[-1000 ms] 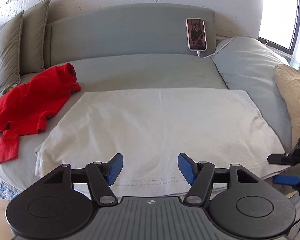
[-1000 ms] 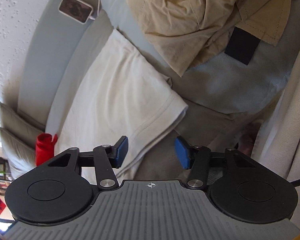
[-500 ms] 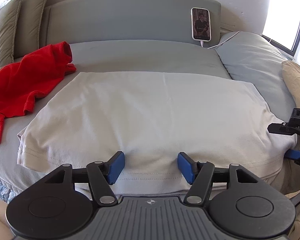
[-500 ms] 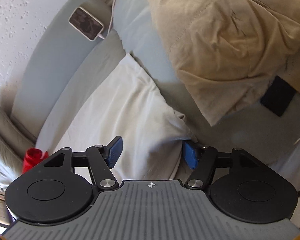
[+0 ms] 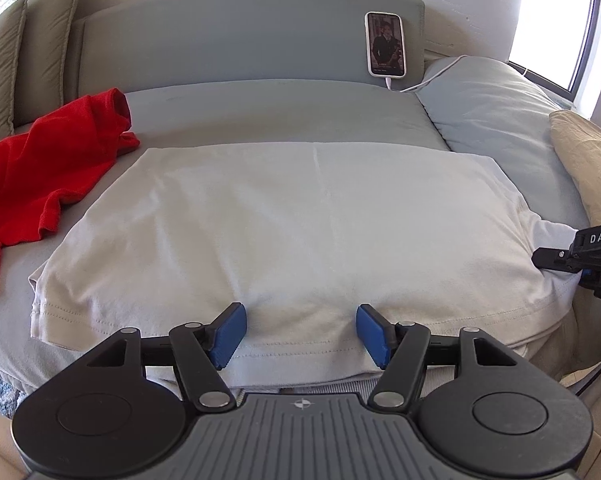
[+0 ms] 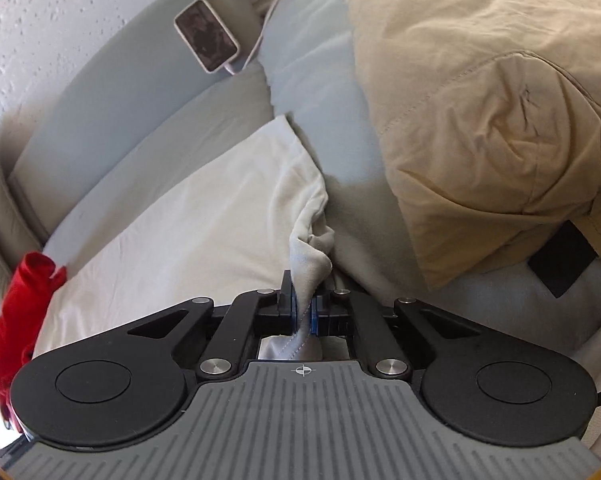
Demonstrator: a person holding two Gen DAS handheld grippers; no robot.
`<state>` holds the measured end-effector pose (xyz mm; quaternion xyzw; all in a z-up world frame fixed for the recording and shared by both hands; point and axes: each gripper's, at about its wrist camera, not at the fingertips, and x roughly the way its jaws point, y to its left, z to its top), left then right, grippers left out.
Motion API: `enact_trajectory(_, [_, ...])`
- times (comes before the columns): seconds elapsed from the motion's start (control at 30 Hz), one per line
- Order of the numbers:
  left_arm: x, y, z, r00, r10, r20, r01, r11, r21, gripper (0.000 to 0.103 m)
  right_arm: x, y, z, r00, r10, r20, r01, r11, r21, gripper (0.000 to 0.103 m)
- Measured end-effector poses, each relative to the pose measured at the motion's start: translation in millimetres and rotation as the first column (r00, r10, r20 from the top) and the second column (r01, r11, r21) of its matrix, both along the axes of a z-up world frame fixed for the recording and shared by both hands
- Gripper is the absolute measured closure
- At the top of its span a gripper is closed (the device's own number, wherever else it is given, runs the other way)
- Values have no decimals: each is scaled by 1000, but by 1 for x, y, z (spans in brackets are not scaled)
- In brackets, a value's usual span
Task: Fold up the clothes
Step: 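Grasp the folded shirt corner with the right gripper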
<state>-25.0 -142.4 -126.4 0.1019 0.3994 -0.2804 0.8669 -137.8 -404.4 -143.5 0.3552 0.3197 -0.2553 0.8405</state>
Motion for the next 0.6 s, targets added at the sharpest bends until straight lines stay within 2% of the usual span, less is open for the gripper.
enact_trajectory(0.07, [2,4,5,999,-21,-34,21,1000,5,42,-1,0,7,1000,-11,-1,11,1000,3,98])
enact_trajectory(0.17, [9,20,21,998,8,-62,-8,1000,-6,42,-1,3,24,1000,-13,-10,13,999,-29,98])
enact_trajectory(0.33, [27,67,56,997,79,-10,-80,991,-105,37,23,38,65,996,83,-39,-89,977,-193,98])
enact_trajectory(0.43, [42,97,69,986,163,24,-159,980,-121,37,47,69,86,982,176,-61,-187,938,-291,98])
enact_trajectory(0.6, [55,141,84,949,315,34,-307,940,-147,39,96,142,102,921,370,-124,-387,820,-421,98])
